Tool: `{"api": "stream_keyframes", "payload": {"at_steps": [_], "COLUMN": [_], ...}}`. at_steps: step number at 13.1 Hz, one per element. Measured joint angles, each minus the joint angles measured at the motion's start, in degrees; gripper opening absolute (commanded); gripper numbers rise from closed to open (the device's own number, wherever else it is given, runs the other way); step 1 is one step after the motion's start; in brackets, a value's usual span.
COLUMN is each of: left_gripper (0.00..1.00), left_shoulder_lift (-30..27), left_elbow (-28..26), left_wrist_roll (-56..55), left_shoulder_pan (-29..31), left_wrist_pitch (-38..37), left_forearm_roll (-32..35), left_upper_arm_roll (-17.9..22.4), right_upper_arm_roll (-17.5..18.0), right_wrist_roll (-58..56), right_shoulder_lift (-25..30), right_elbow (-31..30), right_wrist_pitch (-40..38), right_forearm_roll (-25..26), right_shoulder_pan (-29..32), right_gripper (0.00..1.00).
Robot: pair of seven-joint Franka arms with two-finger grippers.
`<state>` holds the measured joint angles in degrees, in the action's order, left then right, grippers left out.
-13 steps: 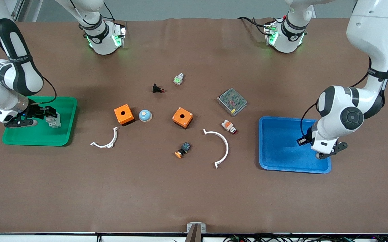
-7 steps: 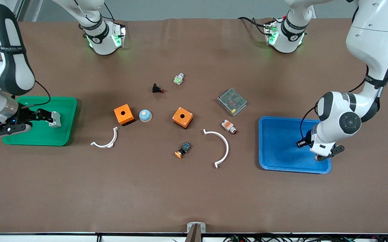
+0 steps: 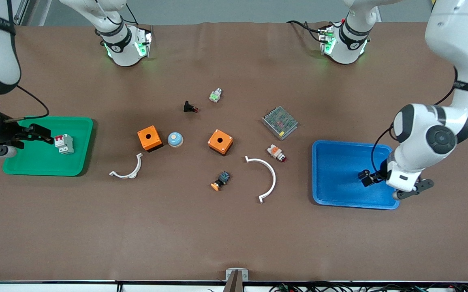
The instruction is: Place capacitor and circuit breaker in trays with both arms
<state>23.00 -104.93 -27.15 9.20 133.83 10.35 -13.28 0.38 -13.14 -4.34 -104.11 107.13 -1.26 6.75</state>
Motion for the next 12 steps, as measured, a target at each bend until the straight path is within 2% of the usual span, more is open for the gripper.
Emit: {"api": "stream_keyframes", "payload": {"at_steps": [2,6,8,12], "left_gripper": [1.00,1.00,1.00,1.00], "left_shoulder_lift": [-5.10,-13.03,-16.90,-23.24], "left_elbow": [4.00,13.24,14.58,14.68], "left_wrist_roll": [3.27,9.98,14.96,20.85], "left_shoulder_pan": [-0.05,-0.06,0.04,-1.23], "left_wrist_pitch": [-9.09,-28.64,-32.78,-40.38], "left_forearm_roll": [0.00,-0.54,-3.42,-5.79], "left_upper_arm_roll": [-0.44,-2.33,-2.24,0.01], "right_upper_arm_roll": [0.00,-0.12,0.01,-0.01], "right_wrist_roll": [3.47,13.65,16.72,17.37], "right_shoulder_lift": [1.92,2.68,3.10,4.77], "right_elbow": [2.01,10.40,13.23,14.01], "right_wrist_pitch": [-3.60,-11.81,-13.55,-13.18], "right_forearm_roll": [0.00,0.02,0.02,0.02], "right_shoulder_pan": [-1.37,-2.11,-2.94,-3.13], "right_gripper": [1.00,1.00,1.00,1.00]}}
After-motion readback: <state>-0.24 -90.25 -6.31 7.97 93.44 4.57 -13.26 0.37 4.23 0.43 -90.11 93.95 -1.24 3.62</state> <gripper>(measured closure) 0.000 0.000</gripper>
